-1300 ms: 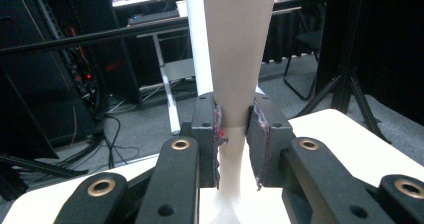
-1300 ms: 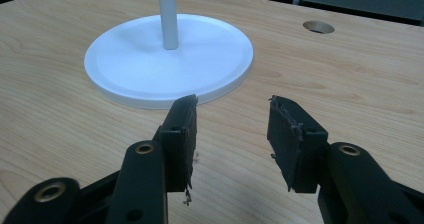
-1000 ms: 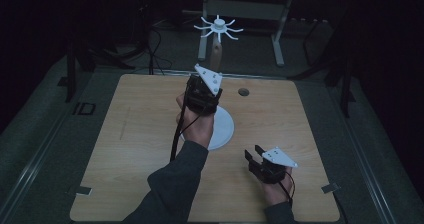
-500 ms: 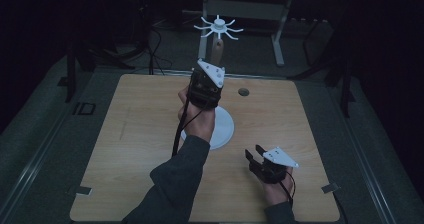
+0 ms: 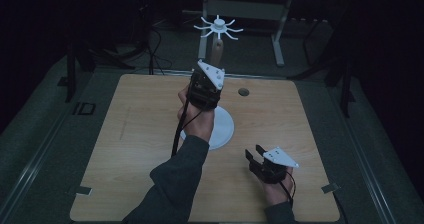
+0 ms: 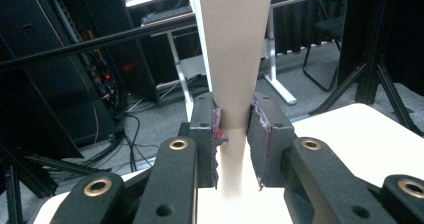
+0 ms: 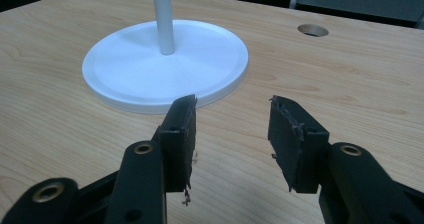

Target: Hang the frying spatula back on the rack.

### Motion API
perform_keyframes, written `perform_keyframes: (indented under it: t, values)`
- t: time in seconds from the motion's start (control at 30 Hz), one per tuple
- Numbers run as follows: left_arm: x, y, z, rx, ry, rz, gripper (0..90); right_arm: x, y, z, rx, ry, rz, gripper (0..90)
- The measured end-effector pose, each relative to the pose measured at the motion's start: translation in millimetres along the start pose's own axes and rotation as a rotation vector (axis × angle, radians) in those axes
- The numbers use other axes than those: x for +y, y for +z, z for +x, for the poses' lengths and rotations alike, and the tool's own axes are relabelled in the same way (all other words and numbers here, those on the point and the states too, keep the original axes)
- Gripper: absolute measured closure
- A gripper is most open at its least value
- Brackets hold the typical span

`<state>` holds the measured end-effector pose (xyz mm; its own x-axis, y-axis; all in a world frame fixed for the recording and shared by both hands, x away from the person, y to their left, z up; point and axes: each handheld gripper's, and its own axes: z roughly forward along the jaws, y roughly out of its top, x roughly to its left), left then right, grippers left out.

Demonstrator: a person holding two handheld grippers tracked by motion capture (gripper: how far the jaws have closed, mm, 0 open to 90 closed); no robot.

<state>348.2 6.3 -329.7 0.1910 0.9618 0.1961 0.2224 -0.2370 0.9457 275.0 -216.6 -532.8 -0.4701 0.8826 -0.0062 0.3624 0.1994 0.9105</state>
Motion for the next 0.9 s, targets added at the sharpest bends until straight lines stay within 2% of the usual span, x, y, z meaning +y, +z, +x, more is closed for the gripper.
perform_keyframes:
  t: [0.5, 0.73, 0.9]
  values:
    - [8.0, 4.9, 0.4, 0.021, 0.002, 0.014, 75.0, -0.4, 0.4, 0.2, 0.002, 0.002, 0.002, 53.7]
    - [9.3, 10.1, 2.3, 0.027, 0.024, 0.039, 74.7, -0.4, 0.2, 0.5, 0.002, 0.000, 0.001, 53.7]
    - [8.0, 10.1, 3.4, 0.020, 0.021, 0.027, 71.5, -0.9, 1.0, 0.4, 0.003, 0.000, 0.003, 53.5]
